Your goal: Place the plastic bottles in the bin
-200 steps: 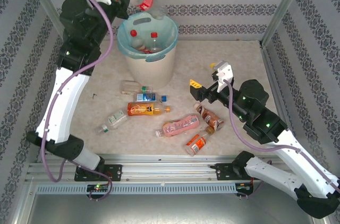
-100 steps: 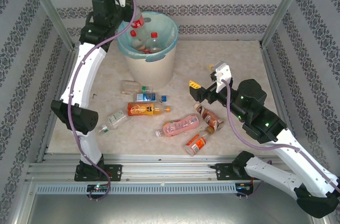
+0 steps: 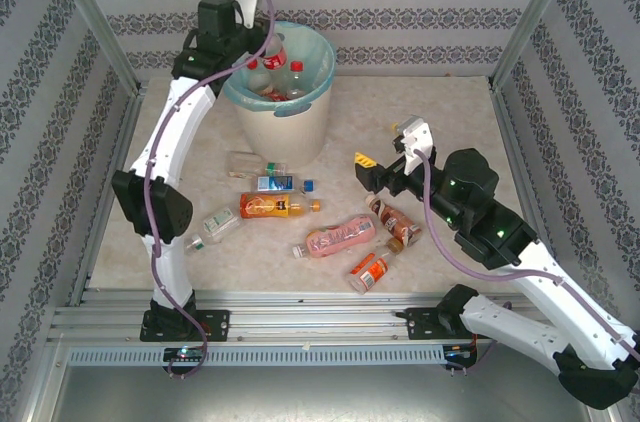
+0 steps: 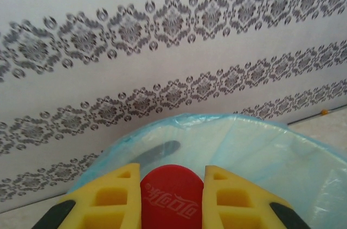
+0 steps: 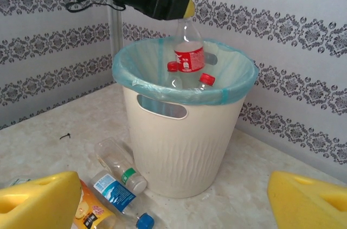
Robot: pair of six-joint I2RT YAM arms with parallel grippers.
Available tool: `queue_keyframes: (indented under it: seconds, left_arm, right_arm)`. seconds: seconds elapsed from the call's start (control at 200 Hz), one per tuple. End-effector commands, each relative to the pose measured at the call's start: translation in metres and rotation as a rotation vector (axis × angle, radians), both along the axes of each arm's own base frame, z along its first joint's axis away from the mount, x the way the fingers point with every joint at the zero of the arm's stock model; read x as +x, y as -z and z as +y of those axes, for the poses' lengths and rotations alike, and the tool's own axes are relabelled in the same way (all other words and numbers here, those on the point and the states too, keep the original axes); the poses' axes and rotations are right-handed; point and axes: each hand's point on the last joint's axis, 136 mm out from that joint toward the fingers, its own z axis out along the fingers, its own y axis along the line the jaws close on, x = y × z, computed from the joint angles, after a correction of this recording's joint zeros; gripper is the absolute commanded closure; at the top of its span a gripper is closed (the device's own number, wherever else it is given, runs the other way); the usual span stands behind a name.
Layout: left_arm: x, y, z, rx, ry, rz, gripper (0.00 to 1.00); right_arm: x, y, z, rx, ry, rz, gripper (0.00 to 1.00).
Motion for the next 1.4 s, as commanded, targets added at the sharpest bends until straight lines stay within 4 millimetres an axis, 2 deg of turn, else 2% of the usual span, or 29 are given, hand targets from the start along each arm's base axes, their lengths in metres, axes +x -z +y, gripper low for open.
queue_keyframes:
  seconds: [0.0,0.215,0.335,0.679,0.954,1.224,1.394]
  left_arm:
    - [0.011,0.033,-0.001,0.067,0.017,0.023,1.00]
    - [0.017,0.081,0.005,0.162,0.003,0.117,1.00]
    - [0.017,0.107,0.001,0.180,0.027,0.181,1.00]
    - [0.018,0.161,0.001,0.259,0.061,0.332,1.00]
    - [0.002,0.210,-0.011,0.298,0.102,0.462,1.00]
    - [-0.008,0.251,-0.006,0.318,0.092,0.537,1.00]
    - [-0.013,0.261,-0.005,0.320,0.092,0.550,1.00]
  right_arm:
    - [-0.002,-0.006,0.001,0.003,-0.001,-0.007,0.11]
    - [0.001,-0.004,0.002,-0.002,0.008,-0.003,0.11]
    - [0.003,-0.001,0.006,-0.001,0.000,0.011,0.11]
    - [0.007,0.003,0.009,-0.013,0.004,0.027,0.11]
    - [0.006,0.007,0.007,-0.020,0.010,0.037,0.11]
    - [0.004,0.010,0.005,-0.025,0.016,0.046,0.11]
    - [0.004,0.014,0.005,-0.025,0.019,0.055,0.11]
